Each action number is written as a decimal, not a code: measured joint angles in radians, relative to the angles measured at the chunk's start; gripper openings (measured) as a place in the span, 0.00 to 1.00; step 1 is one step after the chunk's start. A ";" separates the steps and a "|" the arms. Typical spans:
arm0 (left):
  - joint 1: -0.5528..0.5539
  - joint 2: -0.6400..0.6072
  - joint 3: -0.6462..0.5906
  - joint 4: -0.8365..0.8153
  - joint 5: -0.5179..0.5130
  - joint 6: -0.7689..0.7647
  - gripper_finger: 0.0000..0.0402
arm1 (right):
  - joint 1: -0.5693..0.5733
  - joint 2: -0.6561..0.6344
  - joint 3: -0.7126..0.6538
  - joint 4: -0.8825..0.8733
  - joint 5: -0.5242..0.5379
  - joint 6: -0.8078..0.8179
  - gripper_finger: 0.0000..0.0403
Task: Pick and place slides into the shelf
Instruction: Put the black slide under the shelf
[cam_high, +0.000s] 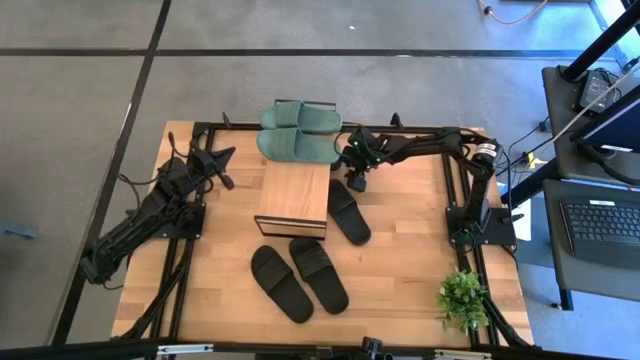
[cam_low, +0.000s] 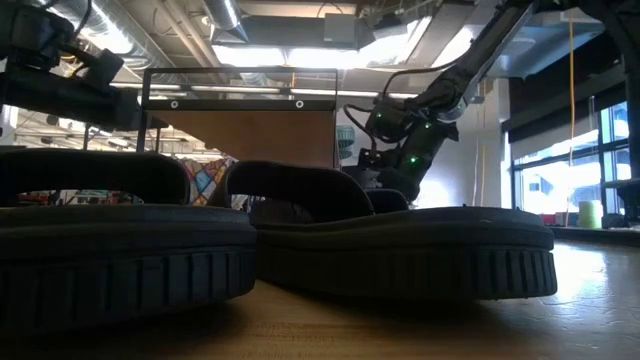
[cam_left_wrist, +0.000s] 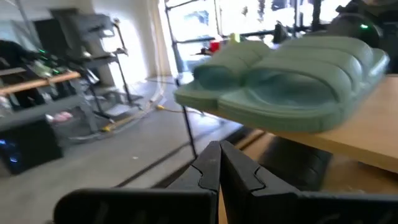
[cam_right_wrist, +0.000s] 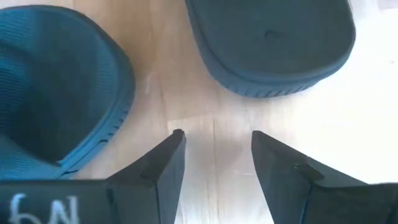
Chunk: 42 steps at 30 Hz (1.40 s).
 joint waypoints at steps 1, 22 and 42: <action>0.000 0.012 0.000 0.000 0.003 -0.014 0.00 | -0.002 -0.001 0.000 -0.001 0.001 -0.003 0.46; -0.062 0.397 0.000 0.010 0.043 -0.177 0.00 | -0.012 -0.006 0.000 0.050 0.002 -0.031 0.46; -0.158 0.537 0.000 0.176 0.042 -0.260 0.00 | -0.012 -0.006 0.000 0.057 0.001 -0.044 0.46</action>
